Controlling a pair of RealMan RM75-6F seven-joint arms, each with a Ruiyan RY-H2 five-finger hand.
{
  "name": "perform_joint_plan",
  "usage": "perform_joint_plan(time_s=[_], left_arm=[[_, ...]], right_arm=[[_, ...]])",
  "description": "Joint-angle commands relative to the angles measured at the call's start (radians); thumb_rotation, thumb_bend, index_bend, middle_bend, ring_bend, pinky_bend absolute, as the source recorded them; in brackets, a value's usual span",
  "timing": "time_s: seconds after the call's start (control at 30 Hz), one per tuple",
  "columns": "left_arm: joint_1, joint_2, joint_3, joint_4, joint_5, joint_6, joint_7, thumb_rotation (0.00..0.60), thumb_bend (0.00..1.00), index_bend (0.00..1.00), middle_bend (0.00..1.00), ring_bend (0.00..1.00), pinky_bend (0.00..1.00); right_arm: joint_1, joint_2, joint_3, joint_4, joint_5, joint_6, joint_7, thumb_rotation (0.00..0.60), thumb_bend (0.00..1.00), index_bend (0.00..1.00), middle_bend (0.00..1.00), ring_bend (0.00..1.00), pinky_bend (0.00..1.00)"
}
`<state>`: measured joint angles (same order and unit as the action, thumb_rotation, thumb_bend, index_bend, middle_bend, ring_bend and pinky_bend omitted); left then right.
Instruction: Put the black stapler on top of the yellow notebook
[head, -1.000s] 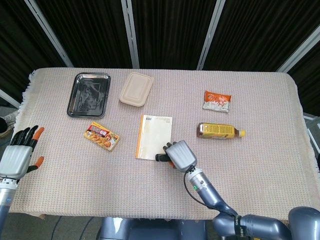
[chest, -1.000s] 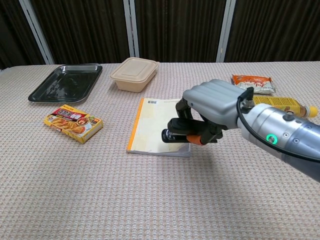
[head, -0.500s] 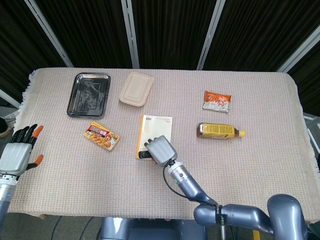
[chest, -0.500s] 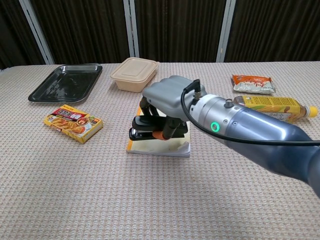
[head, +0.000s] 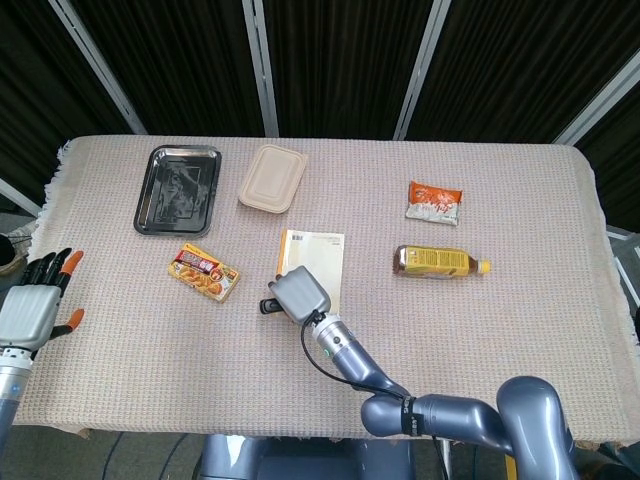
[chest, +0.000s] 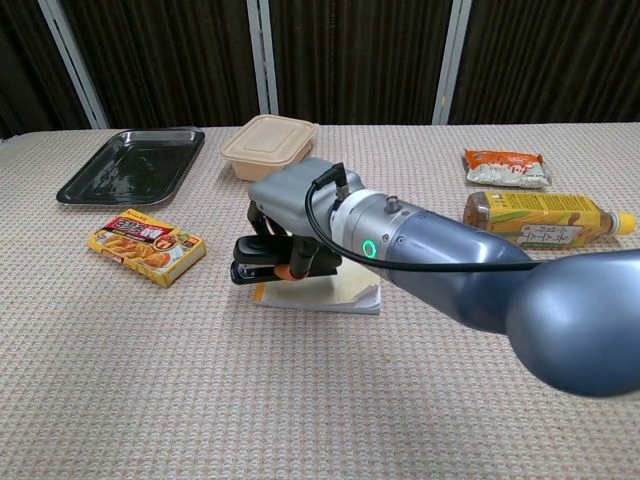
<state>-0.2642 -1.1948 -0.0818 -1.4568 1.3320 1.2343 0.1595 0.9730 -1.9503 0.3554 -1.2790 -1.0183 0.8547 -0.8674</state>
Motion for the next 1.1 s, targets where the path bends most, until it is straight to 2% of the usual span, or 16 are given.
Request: perform_joint_plan(time_s=[0.03,0.5,0.87,0.93,1.1], left_arm=[[-0.002,-0.002,0.001,0.002,-0.003,-0.004,0.003,0.6,0.32,0.0,0.0,0.0,0.09],[-0.01,-0.014,-0.001,0.001,-0.031,-0.017,0.042,0.6,0.33,0.0,0.0,0.0,0.09],[-0.011,-0.016,0.002,-0.003,-0.029,-0.012,0.051,0.6,0.33,0.0,0.0,0.0,0.09],[-0.012,-0.015,0.004,-0.004,-0.027,-0.014,0.05,0.6,0.33,0.0,0.0,0.0,0.09],[-0.011,-0.014,0.007,-0.005,-0.021,-0.01,0.046,0.6,0.34,0.0,0.0,0.0,0.09]], right_arm=[[0.011,0.001,0.0,0.019,0.011,-0.008,0.018,0.6,0.41,0.66,0.5,0.61,0.75],[0.042,0.032,-0.019,0.089,0.034,-0.039,0.107,0.6,0.4,0.66,0.5,0.61,0.75],[0.046,0.041,-0.051,0.102,0.04,-0.019,0.125,0.6,0.38,0.64,0.5,0.61,0.75],[0.045,0.041,-0.057,0.098,0.042,-0.009,0.121,0.6,0.37,0.61,0.49,0.59,0.75],[0.045,0.045,-0.073,0.086,0.058,0.003,0.101,0.6,0.33,0.43,0.41,0.53,0.75]])
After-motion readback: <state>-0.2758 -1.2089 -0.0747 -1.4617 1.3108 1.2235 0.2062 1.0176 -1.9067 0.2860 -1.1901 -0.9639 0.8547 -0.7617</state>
